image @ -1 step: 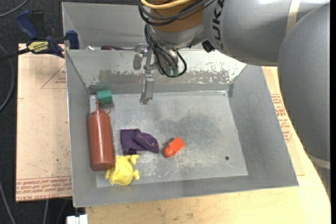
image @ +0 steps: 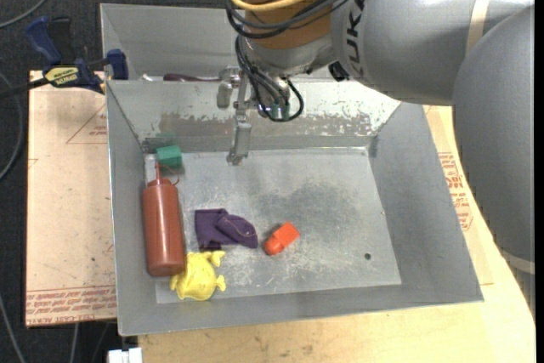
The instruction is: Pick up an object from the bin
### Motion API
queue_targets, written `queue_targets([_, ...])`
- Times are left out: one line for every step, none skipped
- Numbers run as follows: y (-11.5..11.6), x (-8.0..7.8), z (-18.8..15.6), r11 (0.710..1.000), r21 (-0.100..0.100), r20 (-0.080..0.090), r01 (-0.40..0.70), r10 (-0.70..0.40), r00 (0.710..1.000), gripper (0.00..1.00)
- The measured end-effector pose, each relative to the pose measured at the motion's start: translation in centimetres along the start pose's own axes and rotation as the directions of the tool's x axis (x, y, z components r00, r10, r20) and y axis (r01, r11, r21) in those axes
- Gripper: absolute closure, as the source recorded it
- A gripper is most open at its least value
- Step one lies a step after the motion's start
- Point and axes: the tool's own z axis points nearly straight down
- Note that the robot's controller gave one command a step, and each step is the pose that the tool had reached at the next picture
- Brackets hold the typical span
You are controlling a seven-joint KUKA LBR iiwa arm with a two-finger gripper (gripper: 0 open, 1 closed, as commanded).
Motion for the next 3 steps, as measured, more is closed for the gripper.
queue_targets([-0.4,3.5,6.7,0.995,0.000,-0.002,-0.103,0.103,0.995,0.00])
queue_targets([-1.3,7.2,8.4,1.000,0.000,-0.001,0.022,-0.022,1.000,0.00])
queue_targets([-1.6,7.8,8.9,1.000,-0.002,0.001,-0.018,0.018,1.000,0.00])
